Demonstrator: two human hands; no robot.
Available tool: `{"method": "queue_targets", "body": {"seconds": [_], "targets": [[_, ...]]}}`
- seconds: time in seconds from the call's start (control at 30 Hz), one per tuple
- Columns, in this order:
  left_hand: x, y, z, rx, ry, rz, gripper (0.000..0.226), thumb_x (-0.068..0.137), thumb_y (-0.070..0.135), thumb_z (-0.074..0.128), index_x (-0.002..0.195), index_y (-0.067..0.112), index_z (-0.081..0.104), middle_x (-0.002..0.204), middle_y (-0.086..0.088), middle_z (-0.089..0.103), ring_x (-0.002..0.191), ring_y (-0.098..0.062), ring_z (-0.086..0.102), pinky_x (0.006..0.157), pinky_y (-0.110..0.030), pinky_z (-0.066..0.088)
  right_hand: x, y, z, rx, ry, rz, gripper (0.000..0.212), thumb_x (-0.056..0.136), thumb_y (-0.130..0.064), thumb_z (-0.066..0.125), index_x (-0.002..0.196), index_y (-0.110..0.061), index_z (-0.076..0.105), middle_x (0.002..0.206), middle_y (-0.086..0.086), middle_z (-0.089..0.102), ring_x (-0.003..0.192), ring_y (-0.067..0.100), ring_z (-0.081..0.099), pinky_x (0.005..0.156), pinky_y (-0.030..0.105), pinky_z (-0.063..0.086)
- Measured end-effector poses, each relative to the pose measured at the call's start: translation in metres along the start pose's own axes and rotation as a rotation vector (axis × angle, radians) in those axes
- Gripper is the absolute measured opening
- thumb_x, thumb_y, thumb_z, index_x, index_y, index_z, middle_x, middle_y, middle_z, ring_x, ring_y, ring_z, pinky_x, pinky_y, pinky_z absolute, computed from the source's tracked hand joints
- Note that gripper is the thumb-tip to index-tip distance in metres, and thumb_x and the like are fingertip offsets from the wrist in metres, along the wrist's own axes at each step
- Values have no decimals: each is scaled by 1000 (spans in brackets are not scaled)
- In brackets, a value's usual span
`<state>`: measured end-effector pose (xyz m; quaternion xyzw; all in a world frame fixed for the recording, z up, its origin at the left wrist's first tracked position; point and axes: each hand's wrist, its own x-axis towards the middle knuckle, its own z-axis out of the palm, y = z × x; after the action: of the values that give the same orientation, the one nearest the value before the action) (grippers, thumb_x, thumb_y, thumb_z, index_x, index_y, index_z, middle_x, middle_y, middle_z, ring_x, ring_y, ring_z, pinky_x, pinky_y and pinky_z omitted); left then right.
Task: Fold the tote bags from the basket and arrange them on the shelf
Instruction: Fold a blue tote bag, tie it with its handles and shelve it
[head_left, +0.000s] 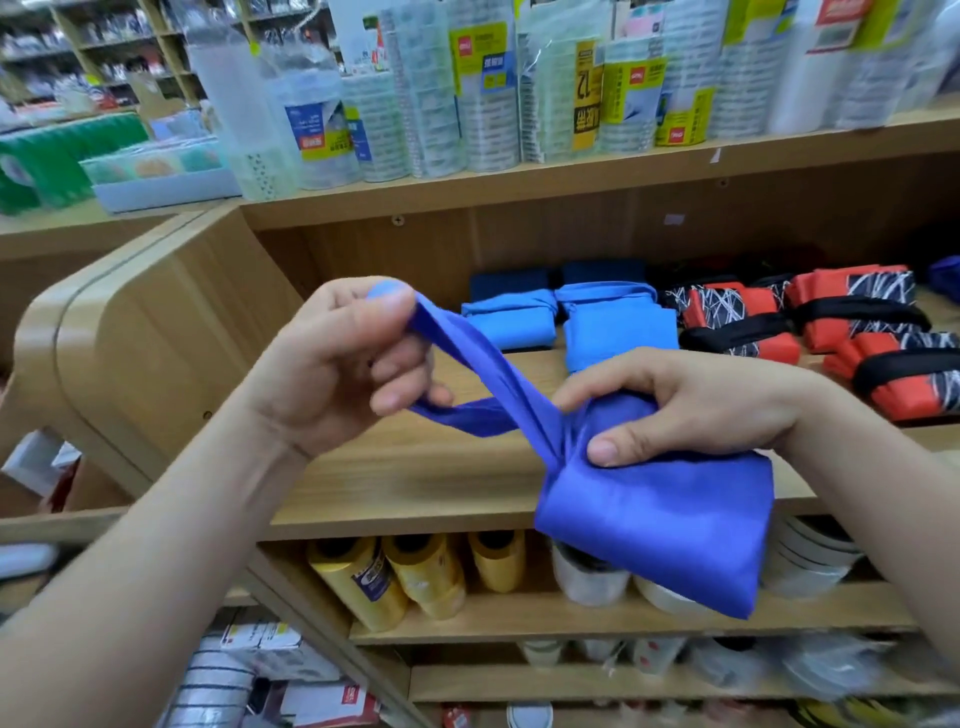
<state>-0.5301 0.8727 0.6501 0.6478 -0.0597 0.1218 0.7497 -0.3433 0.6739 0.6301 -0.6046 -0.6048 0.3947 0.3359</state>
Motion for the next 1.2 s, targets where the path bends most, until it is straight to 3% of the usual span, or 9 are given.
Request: {"method": "queue_targets", "body": {"seconds": [0.17,0.27,0.37,0.47,0.77,0.9,0.97,1.03,1.2], "targets": [[1,-9,2,-295,11,-52,42,93,38,52,122,10,65,82,4,56,43,-2,27,44,-12,46,-8,-12,1,-67,159,-53,68,81,-30,76,130,-58,37,105,6,64,86,15,65,78,31,56],[7,-9,4,-331,60,-76,50,97,36,39,132,6,58,102,-1,62,46,-1,39,44,-13,48,-8,-34,10,-666,225,-1,88,85,-36,72,124,-81,6,103,-13,57,93,6,58,84,28,47],[12,-6,7,-468,-37,-62,52,96,30,47,140,3,47,113,-7,60,52,-4,46,49,-16,52,1,-47,20,-1148,287,-22,92,92,-45,56,127,-70,-25,90,-12,40,83,13,49,63,29,37],[12,-10,16,-416,-18,-7,57,88,16,64,140,2,46,113,-9,60,51,-2,47,48,-15,51,10,-48,23,-1252,330,-12,80,95,-43,50,136,-62,-16,89,-11,35,80,13,42,59,30,33],[1,-29,11,-68,668,-262,17,82,-1,58,95,7,66,71,-5,62,53,-10,60,50,-20,53,16,-23,8,-639,344,-31,28,85,-21,72,105,-42,68,94,-27,63,97,-1,56,89,22,43],[-18,-38,-5,306,523,-196,68,73,-5,71,125,37,58,107,-7,66,98,-20,69,74,-31,58,16,-11,1,-327,244,-23,27,82,-7,76,101,-26,73,95,-29,68,93,-10,60,79,6,39],[-25,-34,-8,661,349,-27,58,80,11,71,124,45,59,131,4,54,126,-14,53,101,-37,48,15,-5,-2,-196,208,-8,29,81,-8,79,105,-22,74,101,-14,71,92,-3,64,77,9,42],[-26,-27,0,914,156,55,39,87,39,66,126,42,60,146,10,40,139,-11,35,113,-32,32,15,-2,-4,-84,176,5,35,75,-17,81,109,-20,73,105,-4,72,90,4,66,75,15,46],[-20,-15,30,1179,50,330,83,70,61,74,131,19,36,150,-10,29,142,-23,28,115,-29,26,14,1,-4,95,76,-50,33,75,-9,73,108,-13,74,101,12,72,84,9,67,71,21,52]]}}
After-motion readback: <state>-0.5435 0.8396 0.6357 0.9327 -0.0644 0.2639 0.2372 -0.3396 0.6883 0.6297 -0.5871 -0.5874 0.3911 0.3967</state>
